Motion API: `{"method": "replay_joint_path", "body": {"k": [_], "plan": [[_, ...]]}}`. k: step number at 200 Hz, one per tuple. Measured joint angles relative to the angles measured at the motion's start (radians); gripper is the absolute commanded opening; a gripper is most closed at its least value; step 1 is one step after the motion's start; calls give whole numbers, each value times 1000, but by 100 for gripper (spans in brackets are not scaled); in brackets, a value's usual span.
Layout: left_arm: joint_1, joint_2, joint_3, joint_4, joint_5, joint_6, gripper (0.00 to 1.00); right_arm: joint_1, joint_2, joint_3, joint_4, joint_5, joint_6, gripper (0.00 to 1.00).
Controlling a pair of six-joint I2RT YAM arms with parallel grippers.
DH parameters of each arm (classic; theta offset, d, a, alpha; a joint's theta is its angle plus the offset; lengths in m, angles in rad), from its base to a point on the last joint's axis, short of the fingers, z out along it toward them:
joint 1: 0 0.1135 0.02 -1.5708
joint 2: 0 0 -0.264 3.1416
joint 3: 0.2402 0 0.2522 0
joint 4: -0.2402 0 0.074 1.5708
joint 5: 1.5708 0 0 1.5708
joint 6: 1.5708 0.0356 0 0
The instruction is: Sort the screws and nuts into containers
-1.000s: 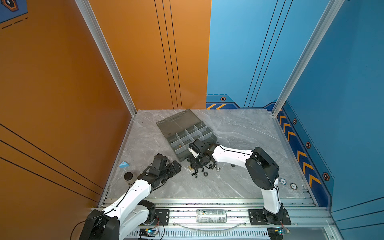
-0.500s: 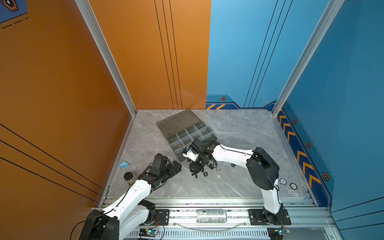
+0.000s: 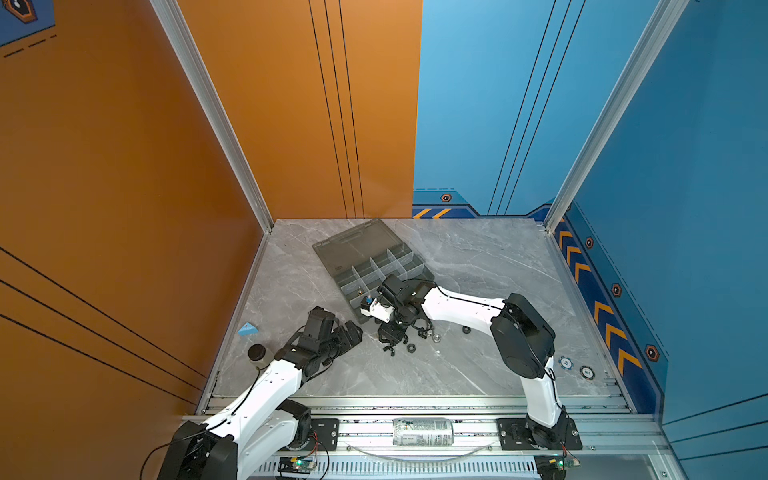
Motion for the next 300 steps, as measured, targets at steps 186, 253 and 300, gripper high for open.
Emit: {"method": "replay_joint_path", "body": {"k": [186, 253, 300], "plan": [[2, -19, 0, -6, 0, 0, 98, 0, 68, 25, -9, -21, -25, 11], [10, -31, 0, -7, 0, 0, 98, -30, 56, 24, -8, -95, 12, 0], [11, -33, 0, -6, 1, 0, 98, -79, -37, 40, 19, -178, 58, 0]]}}
